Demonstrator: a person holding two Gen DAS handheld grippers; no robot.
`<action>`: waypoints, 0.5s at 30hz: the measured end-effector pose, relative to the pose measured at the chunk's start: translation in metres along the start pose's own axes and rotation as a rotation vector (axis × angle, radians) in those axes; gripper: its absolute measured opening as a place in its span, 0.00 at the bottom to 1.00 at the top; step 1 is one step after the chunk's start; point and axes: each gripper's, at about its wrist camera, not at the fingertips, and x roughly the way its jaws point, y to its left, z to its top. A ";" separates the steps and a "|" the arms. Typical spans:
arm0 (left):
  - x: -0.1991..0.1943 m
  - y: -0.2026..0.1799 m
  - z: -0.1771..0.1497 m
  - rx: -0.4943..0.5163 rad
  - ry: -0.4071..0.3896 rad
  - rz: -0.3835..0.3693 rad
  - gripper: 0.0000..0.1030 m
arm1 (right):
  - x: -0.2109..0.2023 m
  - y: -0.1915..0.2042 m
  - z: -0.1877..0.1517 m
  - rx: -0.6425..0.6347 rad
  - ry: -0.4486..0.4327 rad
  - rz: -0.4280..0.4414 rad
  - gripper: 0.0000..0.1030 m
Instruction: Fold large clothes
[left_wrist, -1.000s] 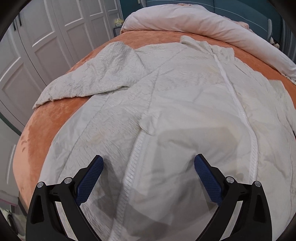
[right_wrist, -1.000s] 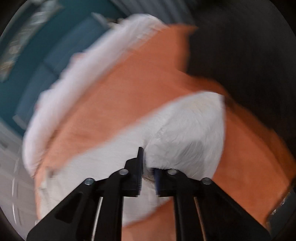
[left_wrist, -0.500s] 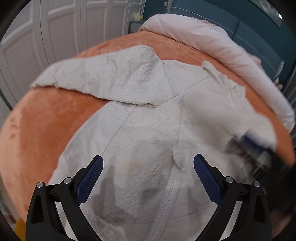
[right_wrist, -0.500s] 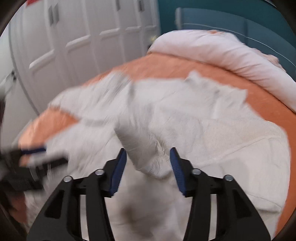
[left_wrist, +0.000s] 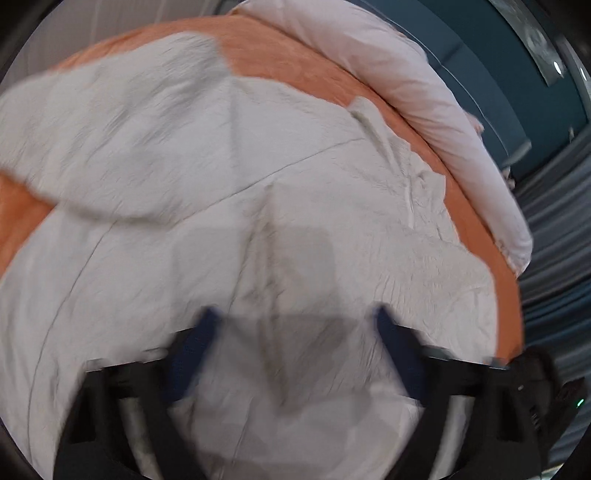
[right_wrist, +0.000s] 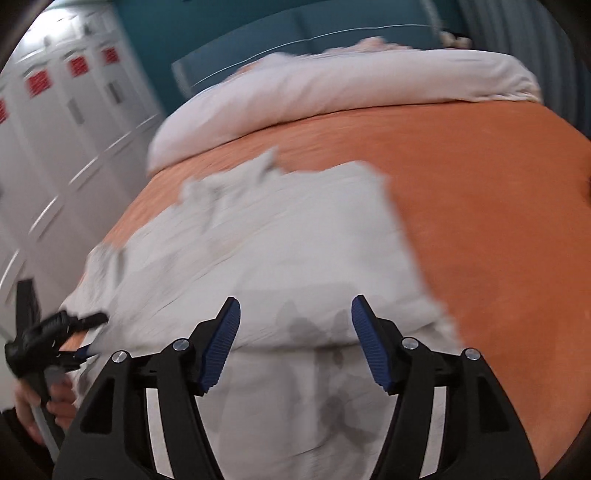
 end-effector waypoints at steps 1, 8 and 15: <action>0.004 -0.006 0.004 0.034 0.004 -0.009 0.24 | 0.001 -0.003 0.001 -0.001 -0.002 -0.015 0.56; -0.030 -0.042 0.055 0.195 -0.233 -0.005 0.06 | 0.022 0.009 0.027 -0.047 -0.034 0.006 0.17; 0.037 -0.022 0.054 0.242 -0.118 0.167 0.09 | 0.081 0.005 0.016 -0.053 0.062 -0.041 0.08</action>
